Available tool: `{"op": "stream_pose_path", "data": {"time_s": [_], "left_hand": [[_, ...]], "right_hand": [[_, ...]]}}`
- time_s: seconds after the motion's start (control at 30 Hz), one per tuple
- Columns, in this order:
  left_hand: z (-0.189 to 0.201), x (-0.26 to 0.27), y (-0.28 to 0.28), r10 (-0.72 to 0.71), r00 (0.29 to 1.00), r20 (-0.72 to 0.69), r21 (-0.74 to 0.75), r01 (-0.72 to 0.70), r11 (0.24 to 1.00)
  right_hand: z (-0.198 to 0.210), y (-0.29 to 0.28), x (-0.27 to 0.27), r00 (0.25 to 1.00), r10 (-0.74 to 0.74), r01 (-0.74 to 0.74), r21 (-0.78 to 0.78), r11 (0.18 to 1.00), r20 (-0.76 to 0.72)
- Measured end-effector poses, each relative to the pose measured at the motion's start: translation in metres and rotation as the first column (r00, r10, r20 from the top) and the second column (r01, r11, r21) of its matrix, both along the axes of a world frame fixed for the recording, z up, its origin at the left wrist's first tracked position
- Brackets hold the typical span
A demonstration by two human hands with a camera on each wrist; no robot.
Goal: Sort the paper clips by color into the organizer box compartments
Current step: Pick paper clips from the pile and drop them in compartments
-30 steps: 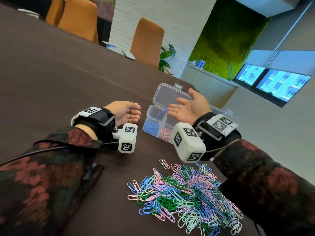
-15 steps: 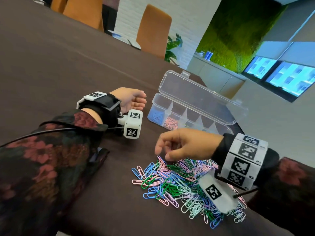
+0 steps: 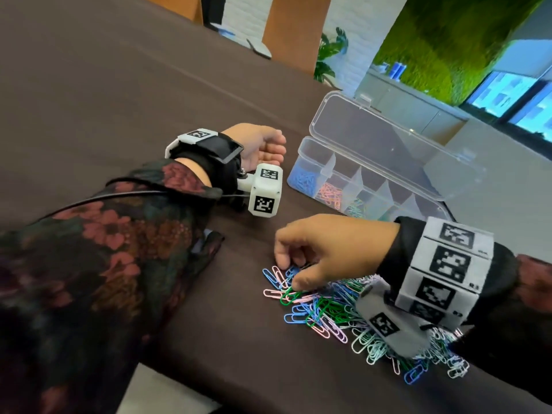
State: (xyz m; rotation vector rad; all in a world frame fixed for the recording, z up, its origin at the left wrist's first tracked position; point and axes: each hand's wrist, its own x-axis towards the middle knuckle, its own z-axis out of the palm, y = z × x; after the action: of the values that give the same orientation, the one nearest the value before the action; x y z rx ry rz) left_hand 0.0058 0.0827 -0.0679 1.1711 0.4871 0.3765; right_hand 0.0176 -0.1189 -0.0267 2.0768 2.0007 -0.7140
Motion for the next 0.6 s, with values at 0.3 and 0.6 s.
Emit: {"op": "stream_pose_path", "data": {"time_s": [0.3,0.6], "left_hand": [[0.001,-0.001,-0.001,-0.003,1.000,0.004,-0.014,0.003,1.000],[-0.001,0.003,0.003,0.000,1.000,0.009,0.000,0.000,1.000]], "right_hand": [[-0.004,-0.010,0.031,0.965,-0.196,0.204,0.028,0.979,-0.174],[-0.003,-0.026,0.065,0.520,-0.473,0.659,-0.018,0.752,-0.711]]}}
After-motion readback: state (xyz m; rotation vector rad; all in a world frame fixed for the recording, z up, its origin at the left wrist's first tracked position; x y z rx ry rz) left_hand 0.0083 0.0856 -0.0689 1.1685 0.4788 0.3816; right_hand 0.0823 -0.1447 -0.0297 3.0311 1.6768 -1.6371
